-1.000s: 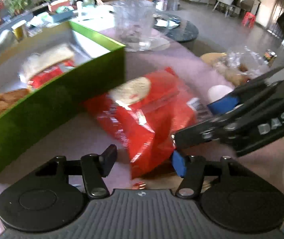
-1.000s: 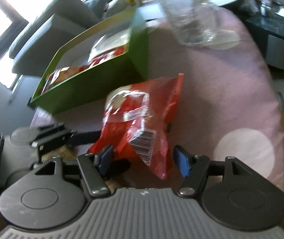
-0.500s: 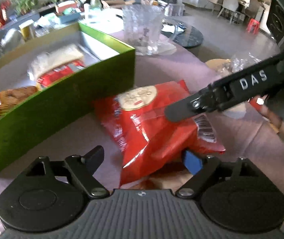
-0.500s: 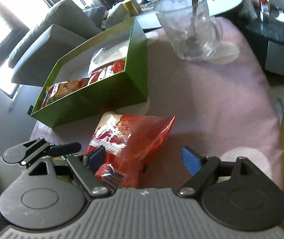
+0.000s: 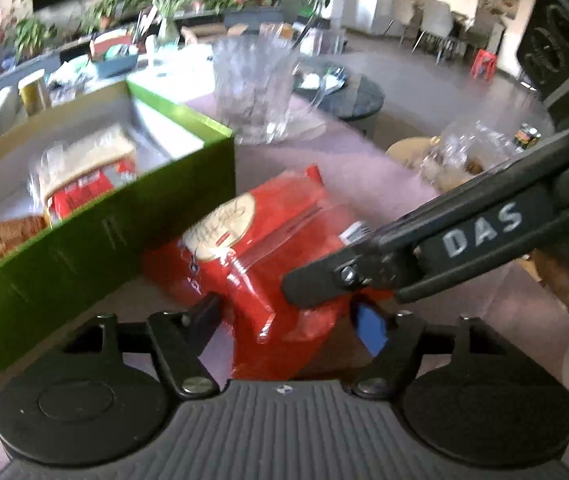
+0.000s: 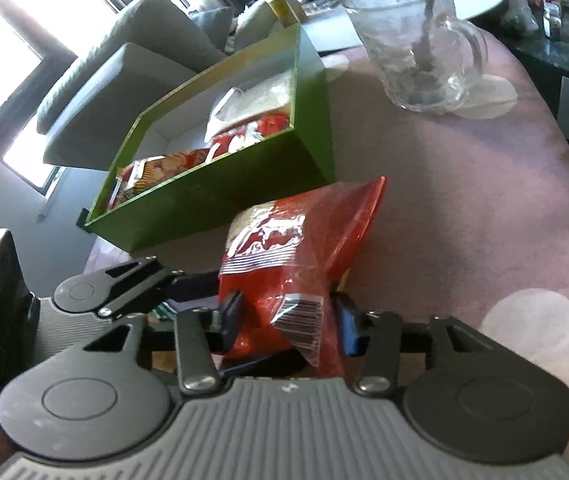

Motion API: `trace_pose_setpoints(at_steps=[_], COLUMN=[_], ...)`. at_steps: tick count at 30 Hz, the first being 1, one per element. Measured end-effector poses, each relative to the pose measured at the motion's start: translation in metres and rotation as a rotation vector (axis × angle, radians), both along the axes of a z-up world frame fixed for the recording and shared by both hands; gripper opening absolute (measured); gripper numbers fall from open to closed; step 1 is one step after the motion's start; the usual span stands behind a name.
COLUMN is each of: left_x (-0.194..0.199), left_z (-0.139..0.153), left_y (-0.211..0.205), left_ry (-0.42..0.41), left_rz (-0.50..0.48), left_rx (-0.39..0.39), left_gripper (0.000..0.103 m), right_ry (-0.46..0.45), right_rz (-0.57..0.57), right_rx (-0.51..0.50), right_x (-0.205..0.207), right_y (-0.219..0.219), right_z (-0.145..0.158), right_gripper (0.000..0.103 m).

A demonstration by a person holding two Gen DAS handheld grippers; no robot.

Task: Organize snacks
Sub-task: 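Carry the red chip bag toward the green box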

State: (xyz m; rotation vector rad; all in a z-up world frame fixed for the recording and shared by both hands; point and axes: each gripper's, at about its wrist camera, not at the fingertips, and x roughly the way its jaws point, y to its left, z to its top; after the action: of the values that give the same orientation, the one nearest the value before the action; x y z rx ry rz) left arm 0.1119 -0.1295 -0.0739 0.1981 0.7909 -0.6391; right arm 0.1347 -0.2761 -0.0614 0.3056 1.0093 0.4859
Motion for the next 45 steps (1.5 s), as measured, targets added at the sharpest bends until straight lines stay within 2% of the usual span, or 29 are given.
trace_pose_setpoints(at_steps=[6,12,17,19,21,23,26,30,37,41,45], left_x=[-0.014,-0.026,-0.025,-0.026,-0.024,-0.019,-0.014,-0.012,-0.013,-0.011,-0.005], left_z=[0.017,0.036,0.042,0.041,0.040,0.038,0.037,0.030,0.014,0.007,0.000], left_y=[0.000,0.001,0.011,0.015,0.018,0.024,0.034,0.039,0.028,0.024,0.021], left_ry=[-0.034,-0.109,-0.108,-0.121,-0.127,-0.138,-0.106,-0.064,-0.018,0.006,0.069], left_rz=[-0.012,-0.030,-0.021,-0.018,0.003,0.048,0.081,0.106,0.080,0.072,0.074], left_rx=[-0.044,-0.064,-0.089,-0.082,-0.056,-0.041,-0.050,-0.050,-0.006,0.007,-0.003], left_gripper=[0.065,0.064,0.064,0.063,0.064,0.063,0.064,0.075,0.076,0.077,0.082], right_ry=[-0.048,-0.105,-0.122,-0.113,-0.071,-0.079,-0.090,-0.090,-0.066,-0.052,-0.044], right_rz=[0.021,0.025,0.030,0.037,-0.002,-0.046,-0.094,-0.098,-0.075,-0.074,-0.078], right_rx=[-0.012,-0.022,-0.003,-0.009,-0.016,-0.002,0.003,-0.068,-0.156,-0.135,-0.119], right_x=[-0.014,-0.023,-0.024,-0.023,-0.021,-0.020,-0.018,-0.016,-0.021,-0.023,-0.021], right_y=[0.006,0.014,0.017,0.017,0.011,0.000,-0.014,-0.015,-0.012,-0.018,-0.019], right_z=[0.015,0.033,0.041,0.038,0.032,0.031,0.031,0.027,0.006,-0.002,-0.004], right_gripper=[0.041,0.041,0.040,0.040,0.042,0.045,0.045,0.050,0.052,0.054,0.054])
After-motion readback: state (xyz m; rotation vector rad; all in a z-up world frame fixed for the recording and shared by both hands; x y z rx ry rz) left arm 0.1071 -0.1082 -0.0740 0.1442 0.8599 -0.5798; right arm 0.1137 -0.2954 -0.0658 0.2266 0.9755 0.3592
